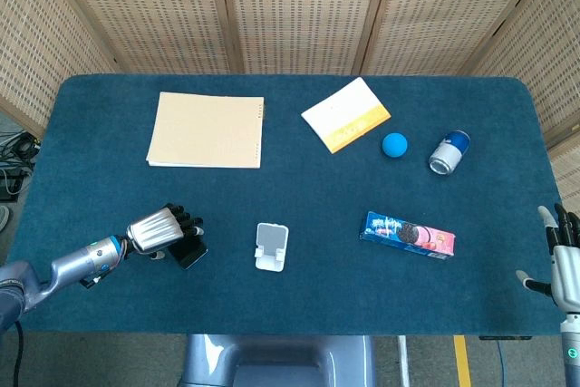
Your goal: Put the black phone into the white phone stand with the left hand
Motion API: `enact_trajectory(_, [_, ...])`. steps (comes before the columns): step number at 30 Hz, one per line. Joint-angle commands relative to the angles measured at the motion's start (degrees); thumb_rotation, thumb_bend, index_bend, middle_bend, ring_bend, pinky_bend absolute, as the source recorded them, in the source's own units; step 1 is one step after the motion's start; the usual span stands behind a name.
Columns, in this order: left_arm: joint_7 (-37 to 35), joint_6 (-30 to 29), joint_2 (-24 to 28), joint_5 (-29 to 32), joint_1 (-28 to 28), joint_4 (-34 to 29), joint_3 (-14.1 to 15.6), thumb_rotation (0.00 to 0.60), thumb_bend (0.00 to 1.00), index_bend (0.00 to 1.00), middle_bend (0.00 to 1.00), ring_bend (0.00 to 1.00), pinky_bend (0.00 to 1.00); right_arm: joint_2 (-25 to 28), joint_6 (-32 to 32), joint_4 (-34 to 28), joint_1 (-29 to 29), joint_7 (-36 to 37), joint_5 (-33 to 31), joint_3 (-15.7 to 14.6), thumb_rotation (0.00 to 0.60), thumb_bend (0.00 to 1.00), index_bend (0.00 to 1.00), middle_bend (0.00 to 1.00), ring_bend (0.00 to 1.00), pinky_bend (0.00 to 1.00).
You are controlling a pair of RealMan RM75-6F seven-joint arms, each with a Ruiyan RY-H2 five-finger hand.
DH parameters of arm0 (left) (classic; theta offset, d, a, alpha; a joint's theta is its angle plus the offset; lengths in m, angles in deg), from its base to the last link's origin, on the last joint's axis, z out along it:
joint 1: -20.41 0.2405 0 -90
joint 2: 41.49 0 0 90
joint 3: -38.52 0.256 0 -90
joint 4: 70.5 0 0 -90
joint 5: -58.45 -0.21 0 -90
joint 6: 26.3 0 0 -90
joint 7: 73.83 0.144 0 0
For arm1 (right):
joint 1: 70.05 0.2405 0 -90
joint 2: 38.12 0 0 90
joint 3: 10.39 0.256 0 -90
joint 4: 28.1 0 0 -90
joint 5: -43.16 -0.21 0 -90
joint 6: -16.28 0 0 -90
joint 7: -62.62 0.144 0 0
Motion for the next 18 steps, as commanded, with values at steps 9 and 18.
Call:
enact_trajectory(9, [1.17, -0.82, -1.38, -0.33, -0.26, 2.36, 1.15, 0.6, 0.0, 0.26, 0.2, 0.28, 0.27, 0.03, 0.04, -0.01, 0.03, 0.02, -0.14, 0.01, 0.6, 0.0, 0.0, 0.0, 0.0, 0.0])
enact_trajectory(18, [0.97, -2.14, -2.04, 0.36, 0.59, 3.09, 1.44, 0.6, 0.0, 0.5, 0.42, 0.43, 0.37, 0.22, -0.24, -0.15, -0.11, 0.47, 0.28, -0.14, 0.6, 0.0, 0.0, 0.0, 0.0, 0.0])
